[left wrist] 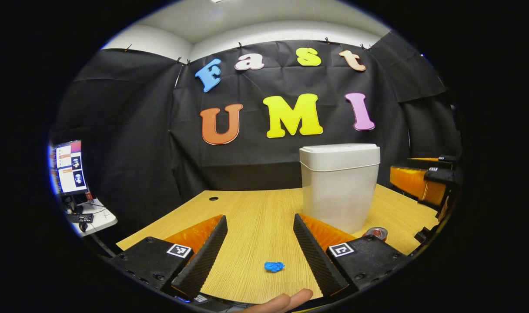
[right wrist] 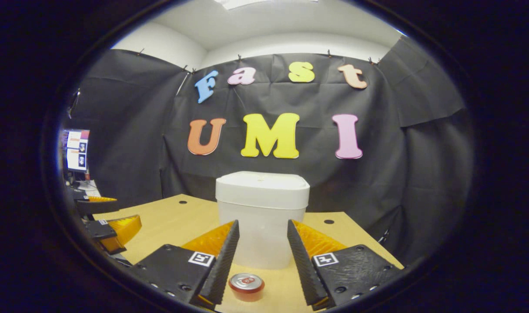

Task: Press the lid of the desktop garbage bin to open it, pick up the crumpled paper on the desktop and throw it into the bin, then pick up the pop can on the desktop and drop it into the bin, and finally close the garbage bin lid.

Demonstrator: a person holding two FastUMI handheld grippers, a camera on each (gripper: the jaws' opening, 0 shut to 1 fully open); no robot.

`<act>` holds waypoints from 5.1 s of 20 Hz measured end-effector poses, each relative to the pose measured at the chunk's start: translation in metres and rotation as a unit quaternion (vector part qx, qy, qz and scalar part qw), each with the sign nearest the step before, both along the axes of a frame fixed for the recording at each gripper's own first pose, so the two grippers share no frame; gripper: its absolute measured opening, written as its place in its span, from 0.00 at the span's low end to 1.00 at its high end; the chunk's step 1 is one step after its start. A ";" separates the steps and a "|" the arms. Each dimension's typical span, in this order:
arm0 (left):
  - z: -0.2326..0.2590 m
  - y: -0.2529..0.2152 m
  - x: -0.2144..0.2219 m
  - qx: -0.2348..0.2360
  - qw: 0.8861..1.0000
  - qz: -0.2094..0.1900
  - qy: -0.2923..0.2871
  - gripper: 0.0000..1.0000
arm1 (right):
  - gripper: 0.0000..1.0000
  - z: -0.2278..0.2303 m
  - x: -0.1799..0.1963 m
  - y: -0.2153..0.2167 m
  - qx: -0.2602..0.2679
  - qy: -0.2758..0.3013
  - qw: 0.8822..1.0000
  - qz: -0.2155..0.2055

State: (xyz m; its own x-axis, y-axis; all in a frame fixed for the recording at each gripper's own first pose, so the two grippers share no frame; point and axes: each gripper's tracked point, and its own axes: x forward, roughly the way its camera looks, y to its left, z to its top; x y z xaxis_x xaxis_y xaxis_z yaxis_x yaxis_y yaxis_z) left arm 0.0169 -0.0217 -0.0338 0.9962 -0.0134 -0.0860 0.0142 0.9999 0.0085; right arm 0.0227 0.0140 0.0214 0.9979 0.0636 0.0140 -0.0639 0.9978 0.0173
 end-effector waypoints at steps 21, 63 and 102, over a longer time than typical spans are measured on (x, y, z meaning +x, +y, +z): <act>-0.035 0.001 0.026 -0.031 0.999 -0.003 0.044 1.00 | 0.02 0.065 0.125 0.015 0.026 0.110 0.992 0.051; -0.117 0.007 0.054 -0.036 0.984 -0.010 0.174 1.00 | 0.95 -0.002 -0.032 -0.035 0.025 0.008 0.999 -0.035; -0.196 -0.014 0.043 -0.034 0.950 -0.080 0.299 0.71 | 0.95 -0.121 -0.018 0.045 0.006 0.226 0.972 0.056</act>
